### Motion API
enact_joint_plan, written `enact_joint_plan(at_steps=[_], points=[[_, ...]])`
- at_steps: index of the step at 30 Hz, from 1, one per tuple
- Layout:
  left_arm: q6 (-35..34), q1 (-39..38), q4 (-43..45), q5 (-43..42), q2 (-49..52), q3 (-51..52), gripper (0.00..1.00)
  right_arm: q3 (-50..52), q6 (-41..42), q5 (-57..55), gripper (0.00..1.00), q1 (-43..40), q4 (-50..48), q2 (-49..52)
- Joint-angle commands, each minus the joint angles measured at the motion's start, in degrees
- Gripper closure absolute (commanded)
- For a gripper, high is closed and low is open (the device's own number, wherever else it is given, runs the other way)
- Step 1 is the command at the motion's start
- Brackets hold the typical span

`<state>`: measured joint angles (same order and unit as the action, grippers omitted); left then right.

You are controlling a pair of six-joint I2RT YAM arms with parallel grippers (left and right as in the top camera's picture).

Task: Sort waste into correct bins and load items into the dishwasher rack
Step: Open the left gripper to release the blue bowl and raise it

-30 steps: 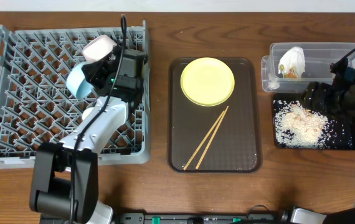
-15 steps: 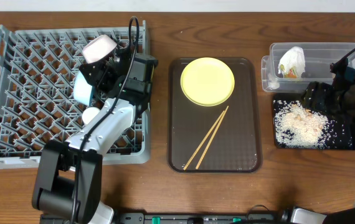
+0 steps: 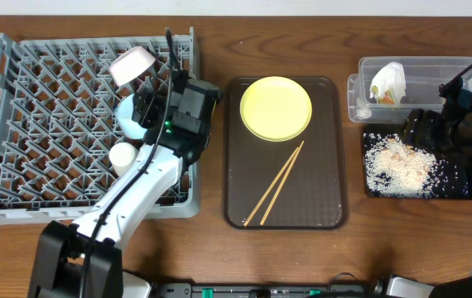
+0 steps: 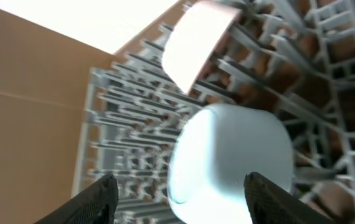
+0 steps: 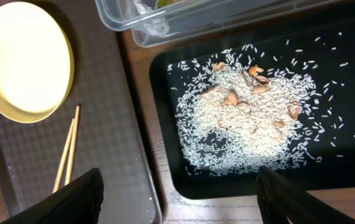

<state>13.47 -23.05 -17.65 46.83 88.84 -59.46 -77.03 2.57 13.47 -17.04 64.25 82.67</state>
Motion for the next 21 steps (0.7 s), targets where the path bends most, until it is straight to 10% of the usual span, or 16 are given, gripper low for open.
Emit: enact_joint_plan(at_steps=[1,11,14,21], points=[[-5.2,0.1,-1.8,-4.4,-0.9,0.3,0.32,-0.9,0.0,0.5,0.24,-0.2,0.0,-0.2],[-5.2,-0.4,-2.9,-5.3,-1.0,0.3,0.37,-0.9,0.0,0.5,0.24,-0.2,0.1,-0.2],[-5.2,-0.5,-4.9,-15.4,-1.0,0.3,0.57,-0.9,0.0,0.5,0.24,-0.2,0.1,-0.2],[-8.2,-0.4,-11.1,-37.2,-0.8,0.3,0.58,-0.9,0.0,0.5,0.24,-0.2,0.3,-0.2]])
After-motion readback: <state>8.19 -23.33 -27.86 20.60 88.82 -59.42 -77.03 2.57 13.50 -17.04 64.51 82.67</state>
